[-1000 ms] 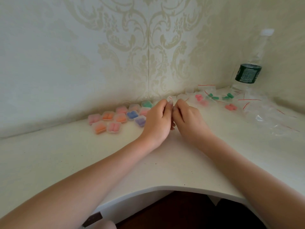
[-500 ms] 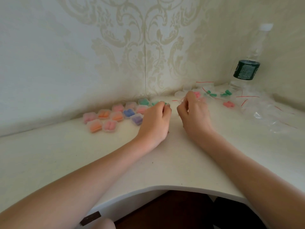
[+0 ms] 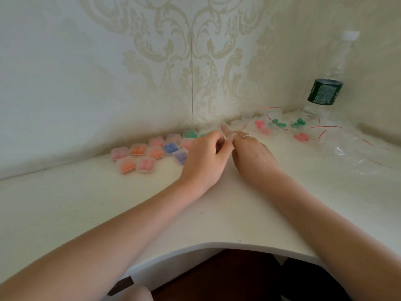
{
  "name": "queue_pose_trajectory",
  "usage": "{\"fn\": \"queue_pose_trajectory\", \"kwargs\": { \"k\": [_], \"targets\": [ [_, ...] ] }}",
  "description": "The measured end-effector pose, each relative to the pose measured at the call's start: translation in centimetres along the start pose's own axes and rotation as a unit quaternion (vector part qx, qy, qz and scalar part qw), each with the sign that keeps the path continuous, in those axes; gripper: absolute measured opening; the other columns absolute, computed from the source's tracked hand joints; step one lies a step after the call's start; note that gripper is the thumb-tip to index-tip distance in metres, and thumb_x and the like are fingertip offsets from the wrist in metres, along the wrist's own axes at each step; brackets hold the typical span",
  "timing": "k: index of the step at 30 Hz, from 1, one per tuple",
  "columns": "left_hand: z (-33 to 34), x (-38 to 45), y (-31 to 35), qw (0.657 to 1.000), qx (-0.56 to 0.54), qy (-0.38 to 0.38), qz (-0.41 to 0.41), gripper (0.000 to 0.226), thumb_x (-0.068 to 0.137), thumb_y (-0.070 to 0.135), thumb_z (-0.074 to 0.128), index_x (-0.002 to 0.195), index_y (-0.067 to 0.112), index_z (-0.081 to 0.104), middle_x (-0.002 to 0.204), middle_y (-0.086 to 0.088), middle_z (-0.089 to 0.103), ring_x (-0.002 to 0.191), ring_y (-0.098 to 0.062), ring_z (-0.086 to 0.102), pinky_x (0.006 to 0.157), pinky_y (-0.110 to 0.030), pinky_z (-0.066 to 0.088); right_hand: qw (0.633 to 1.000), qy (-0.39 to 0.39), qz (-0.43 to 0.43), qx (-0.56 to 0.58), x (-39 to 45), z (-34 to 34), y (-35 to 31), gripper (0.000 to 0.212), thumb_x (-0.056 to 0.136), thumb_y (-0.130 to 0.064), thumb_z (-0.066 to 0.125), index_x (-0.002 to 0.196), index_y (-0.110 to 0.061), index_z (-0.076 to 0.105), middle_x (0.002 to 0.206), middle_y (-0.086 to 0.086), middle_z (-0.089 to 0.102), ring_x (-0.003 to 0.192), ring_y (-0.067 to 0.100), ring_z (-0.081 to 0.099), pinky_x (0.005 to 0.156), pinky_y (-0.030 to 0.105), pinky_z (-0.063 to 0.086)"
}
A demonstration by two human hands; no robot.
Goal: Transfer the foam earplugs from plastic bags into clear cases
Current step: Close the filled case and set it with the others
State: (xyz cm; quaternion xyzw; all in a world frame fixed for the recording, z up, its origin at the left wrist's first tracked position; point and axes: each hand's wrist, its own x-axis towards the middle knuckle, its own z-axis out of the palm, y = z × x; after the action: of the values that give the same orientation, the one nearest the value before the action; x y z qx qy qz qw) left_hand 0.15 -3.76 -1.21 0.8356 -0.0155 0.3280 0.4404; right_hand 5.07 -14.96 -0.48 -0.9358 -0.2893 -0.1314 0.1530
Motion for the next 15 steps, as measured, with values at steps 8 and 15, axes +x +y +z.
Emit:
{"fn": "queue_pose_trajectory", "kwargs": {
  "k": [8, 15],
  "targets": [
    [-0.5, 1.6, -1.4, 0.977, -0.129, 0.086, -0.149, 0.016, 0.098, 0.022, 0.049, 0.109, 0.012, 0.045, 0.093, 0.005, 0.048, 0.082, -0.013, 0.059, 0.049, -0.019, 0.049, 0.908, 0.071, 0.037, 0.410, 0.1, -0.3, 0.7, 0.035, 0.084, 0.013, 0.038, 0.097, -0.003, 0.066, 0.126, -0.025, 0.054, 0.085, -0.012, 0.056, 0.070, 0.003, 0.039],
    [-0.7, 1.6, -1.2, 0.953, -0.261, 0.090, -0.127, 0.007, 0.095, 0.007, 0.054, 0.088, 0.009, 0.055, 0.082, -0.008, 0.062, 0.062, -0.011, 0.065, 0.053, -0.024, 0.055, 0.890, 0.057, 0.035, 0.450, 0.1, -0.5, 0.2, 0.053, 0.090, 0.009, 0.036, 0.112, -0.030, 0.064, 0.089, -0.011, 0.061, 0.069, -0.013, 0.051, 0.071, 0.004, 0.038]
  ]
}}
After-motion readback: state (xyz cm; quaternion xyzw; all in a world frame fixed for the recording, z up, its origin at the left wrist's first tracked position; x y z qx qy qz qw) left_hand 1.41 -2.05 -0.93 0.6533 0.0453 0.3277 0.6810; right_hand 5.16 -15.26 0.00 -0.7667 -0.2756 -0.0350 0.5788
